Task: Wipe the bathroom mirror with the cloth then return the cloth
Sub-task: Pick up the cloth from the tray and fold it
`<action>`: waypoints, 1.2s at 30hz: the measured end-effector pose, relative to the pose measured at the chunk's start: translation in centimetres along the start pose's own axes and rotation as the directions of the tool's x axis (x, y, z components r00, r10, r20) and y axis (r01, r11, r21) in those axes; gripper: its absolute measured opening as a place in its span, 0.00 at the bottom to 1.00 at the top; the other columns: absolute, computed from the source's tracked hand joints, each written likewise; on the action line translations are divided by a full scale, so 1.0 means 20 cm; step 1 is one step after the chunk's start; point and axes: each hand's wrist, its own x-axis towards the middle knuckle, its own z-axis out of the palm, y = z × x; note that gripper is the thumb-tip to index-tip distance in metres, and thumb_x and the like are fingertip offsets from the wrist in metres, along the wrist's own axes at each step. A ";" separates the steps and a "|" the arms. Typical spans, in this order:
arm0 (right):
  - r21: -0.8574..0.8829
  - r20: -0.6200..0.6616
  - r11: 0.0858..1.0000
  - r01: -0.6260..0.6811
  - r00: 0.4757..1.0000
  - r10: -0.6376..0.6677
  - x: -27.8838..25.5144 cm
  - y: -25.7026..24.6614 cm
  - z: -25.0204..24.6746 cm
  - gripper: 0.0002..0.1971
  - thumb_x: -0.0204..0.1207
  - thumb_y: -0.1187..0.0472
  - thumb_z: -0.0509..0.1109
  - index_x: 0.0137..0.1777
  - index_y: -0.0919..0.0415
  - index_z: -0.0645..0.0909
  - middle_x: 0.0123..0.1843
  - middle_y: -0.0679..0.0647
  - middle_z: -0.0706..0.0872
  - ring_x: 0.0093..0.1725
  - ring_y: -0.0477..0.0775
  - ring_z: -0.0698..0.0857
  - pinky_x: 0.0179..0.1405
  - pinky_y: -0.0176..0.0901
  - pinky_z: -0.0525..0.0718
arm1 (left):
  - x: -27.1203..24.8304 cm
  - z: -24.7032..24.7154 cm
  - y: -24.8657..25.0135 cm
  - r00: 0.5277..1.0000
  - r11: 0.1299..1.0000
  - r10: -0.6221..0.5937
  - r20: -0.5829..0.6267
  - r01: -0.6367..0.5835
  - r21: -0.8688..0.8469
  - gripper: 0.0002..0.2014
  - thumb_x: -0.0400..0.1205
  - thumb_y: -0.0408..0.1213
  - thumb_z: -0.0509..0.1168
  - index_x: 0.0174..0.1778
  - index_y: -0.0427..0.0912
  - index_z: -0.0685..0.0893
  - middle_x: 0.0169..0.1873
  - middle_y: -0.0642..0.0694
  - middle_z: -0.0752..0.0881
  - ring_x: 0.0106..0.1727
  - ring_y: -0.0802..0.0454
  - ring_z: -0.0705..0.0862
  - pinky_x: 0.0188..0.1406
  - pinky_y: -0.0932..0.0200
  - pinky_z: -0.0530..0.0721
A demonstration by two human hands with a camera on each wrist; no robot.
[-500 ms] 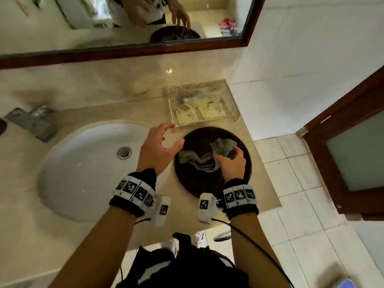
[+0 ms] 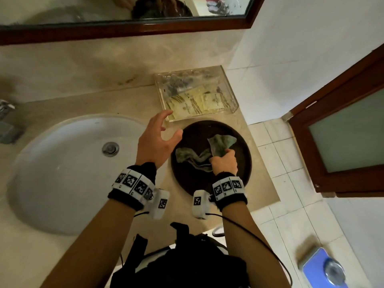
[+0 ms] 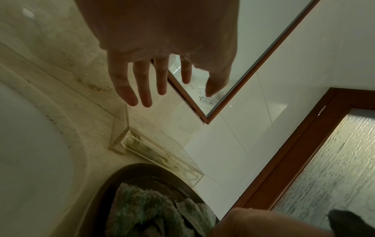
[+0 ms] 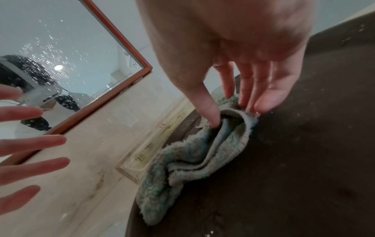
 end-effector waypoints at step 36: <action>0.707 0.087 0.596 0.380 0.790 -0.607 -0.36 -0.52 -0.36 0.11 0.71 0.76 0.61 0.43 0.68 0.85 0.38 0.55 0.88 0.43 0.55 0.85 0.42 0.44 0.84 | 0.09 -0.10 0.19 0.924 0.952 0.299 0.238 -0.307 -0.004 0.36 0.75 0.40 0.75 0.79 0.58 0.69 0.75 0.51 0.75 0.74 0.54 0.72 0.73 0.51 0.72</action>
